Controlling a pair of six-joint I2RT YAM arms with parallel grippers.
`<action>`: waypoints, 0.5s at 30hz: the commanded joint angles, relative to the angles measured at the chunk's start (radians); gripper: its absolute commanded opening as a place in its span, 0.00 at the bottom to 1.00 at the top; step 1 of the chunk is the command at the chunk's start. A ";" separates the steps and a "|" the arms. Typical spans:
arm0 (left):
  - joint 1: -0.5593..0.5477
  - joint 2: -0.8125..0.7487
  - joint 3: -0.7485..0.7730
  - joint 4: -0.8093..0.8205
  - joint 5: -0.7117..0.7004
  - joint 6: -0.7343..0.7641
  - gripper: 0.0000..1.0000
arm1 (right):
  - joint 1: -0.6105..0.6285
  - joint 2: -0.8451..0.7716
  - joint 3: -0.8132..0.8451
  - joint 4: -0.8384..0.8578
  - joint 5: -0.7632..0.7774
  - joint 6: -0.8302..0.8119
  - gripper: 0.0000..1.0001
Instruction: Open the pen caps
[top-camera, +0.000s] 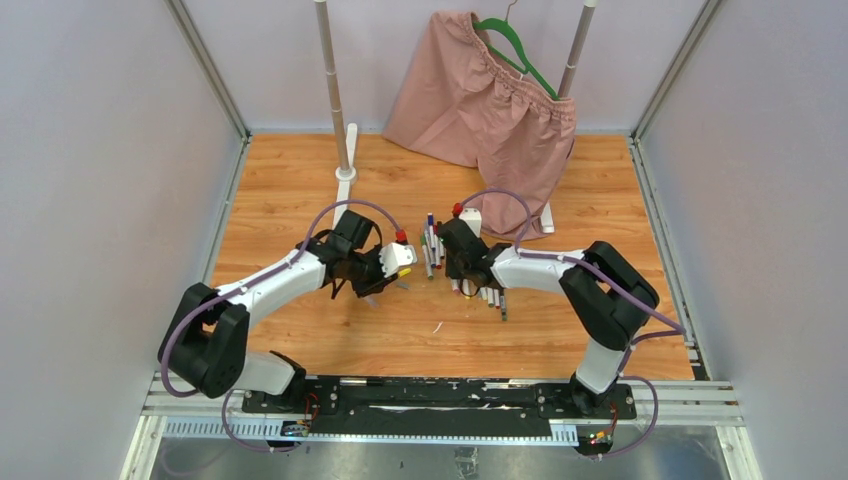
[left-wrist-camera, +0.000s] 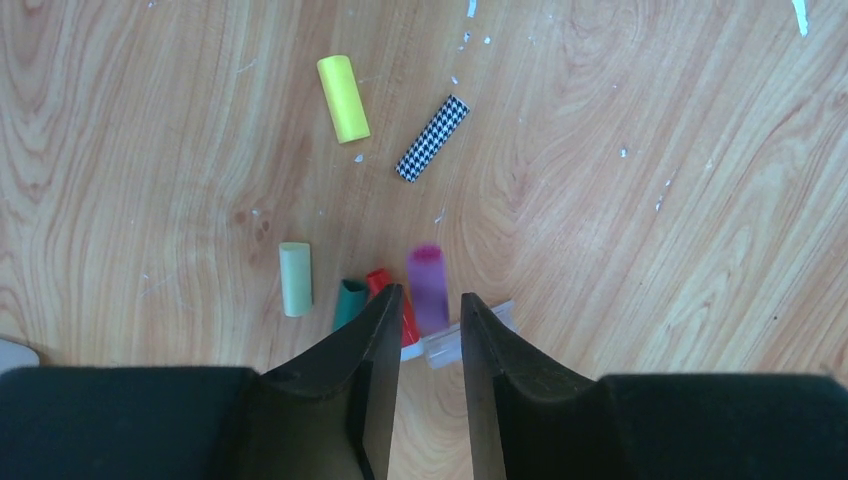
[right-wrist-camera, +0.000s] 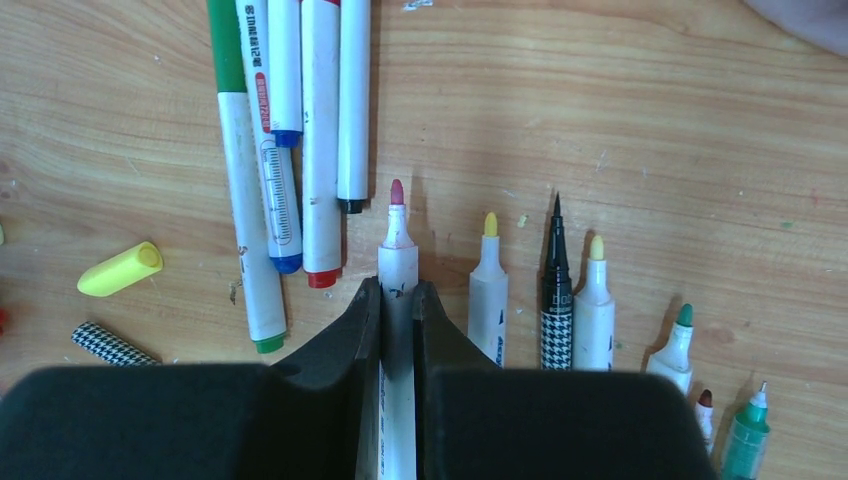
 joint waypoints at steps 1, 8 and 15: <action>-0.014 0.015 0.003 0.024 -0.004 -0.020 0.35 | -0.023 -0.013 -0.040 -0.039 0.019 0.013 0.11; -0.017 0.011 0.038 0.005 -0.016 -0.024 0.45 | -0.027 -0.053 -0.053 -0.048 0.037 -0.015 0.16; -0.011 0.005 0.137 -0.075 0.009 -0.080 0.45 | -0.027 -0.099 -0.050 -0.073 0.076 -0.061 0.32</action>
